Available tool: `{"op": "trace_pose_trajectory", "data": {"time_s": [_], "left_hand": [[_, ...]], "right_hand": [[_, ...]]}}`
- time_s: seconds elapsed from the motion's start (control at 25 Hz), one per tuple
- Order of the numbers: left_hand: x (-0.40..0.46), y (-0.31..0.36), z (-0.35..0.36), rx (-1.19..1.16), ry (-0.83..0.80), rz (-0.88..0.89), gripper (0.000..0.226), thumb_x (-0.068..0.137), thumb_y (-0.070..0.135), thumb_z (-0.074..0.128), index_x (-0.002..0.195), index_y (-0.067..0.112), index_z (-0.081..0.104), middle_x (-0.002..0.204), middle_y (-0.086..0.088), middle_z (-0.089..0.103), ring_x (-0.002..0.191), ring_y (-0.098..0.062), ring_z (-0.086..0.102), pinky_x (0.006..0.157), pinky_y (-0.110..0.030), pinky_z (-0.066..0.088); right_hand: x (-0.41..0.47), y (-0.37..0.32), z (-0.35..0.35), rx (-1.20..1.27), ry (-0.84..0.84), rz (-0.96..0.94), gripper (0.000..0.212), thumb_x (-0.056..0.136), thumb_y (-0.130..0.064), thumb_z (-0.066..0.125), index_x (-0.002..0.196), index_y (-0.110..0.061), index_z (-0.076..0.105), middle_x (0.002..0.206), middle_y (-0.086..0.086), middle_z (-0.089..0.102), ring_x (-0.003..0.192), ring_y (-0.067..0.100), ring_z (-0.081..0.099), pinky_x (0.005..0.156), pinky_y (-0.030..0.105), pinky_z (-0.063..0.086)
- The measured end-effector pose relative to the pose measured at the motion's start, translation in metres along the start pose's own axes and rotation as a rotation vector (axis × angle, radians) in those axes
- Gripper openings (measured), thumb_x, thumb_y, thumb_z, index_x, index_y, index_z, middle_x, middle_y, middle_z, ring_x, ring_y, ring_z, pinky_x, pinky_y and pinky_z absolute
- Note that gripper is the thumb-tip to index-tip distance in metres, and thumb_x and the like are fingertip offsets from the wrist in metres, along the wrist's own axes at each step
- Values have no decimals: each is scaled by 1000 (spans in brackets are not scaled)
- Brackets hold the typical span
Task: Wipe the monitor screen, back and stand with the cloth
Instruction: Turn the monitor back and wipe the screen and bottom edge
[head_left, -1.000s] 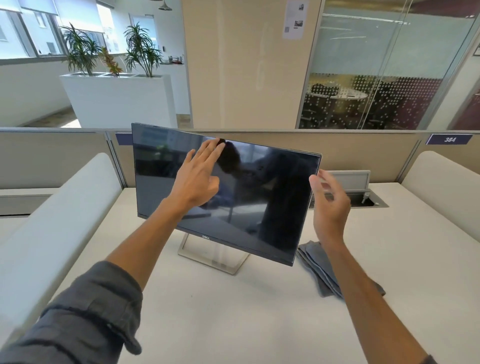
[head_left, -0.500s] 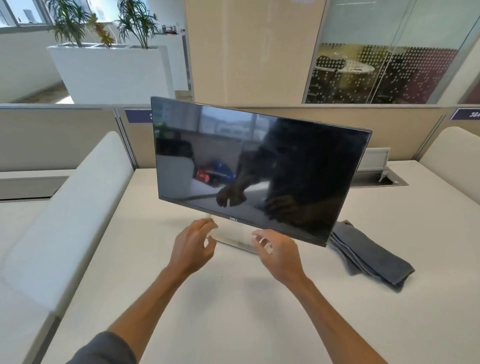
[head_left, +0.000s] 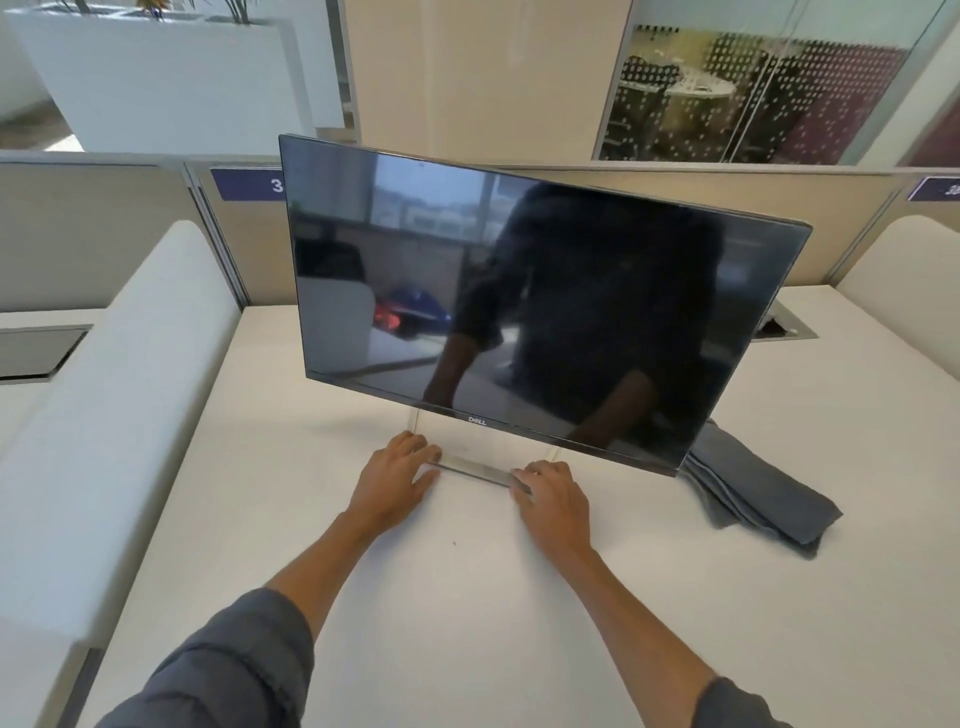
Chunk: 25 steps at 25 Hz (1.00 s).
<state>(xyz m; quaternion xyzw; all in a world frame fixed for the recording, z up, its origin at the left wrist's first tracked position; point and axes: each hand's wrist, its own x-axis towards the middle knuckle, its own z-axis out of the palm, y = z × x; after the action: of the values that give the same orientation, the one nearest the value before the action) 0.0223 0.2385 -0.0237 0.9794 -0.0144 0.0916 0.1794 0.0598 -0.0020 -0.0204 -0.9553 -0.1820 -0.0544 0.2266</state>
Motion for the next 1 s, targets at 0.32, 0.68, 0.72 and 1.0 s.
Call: {"op": "trace_pose_trajectory", "data": {"time_s": [0.32, 0.68, 0.72, 1.0], "left_hand": [[11, -4, 9, -110, 137, -85, 20, 89, 34, 65, 96, 17, 73, 94, 1, 61, 99, -18, 51, 74, -30, 46], [19, 12, 26, -125, 224, -242, 20, 89, 31, 65, 97, 13, 71, 95, -2, 53, 94, -17, 52, 64, -30, 48], [20, 16, 28, -141, 230, -272, 20, 90, 31, 63, 98, 14, 70, 97, -1, 51, 94, -15, 51, 63, -28, 46], [35, 30, 37, 21, 304, -321, 13, 86, 24, 68, 88, 11, 73, 85, -4, 56, 87, -27, 56, 72, -34, 50]], "right_hand": [[21, 17, -6, -75, -96, -102, 27, 97, -40, 51, 113, -29, 71, 102, -14, 60, 97, 11, 46, 65, 25, 38], [60, 36, -1, -113, -31, -185, 20, 93, -39, 58, 106, -36, 73, 97, -15, 62, 94, 15, 53, 58, 25, 41], [64, 39, 0, -114, -26, -194, 20, 92, -39, 59, 105, -36, 73, 97, -14, 62, 92, 16, 54, 58, 26, 42], [90, 53, 0, -119, -25, -254, 20, 94, -36, 59, 107, -33, 73, 101, -11, 65, 95, 17, 55, 58, 27, 43]]}}
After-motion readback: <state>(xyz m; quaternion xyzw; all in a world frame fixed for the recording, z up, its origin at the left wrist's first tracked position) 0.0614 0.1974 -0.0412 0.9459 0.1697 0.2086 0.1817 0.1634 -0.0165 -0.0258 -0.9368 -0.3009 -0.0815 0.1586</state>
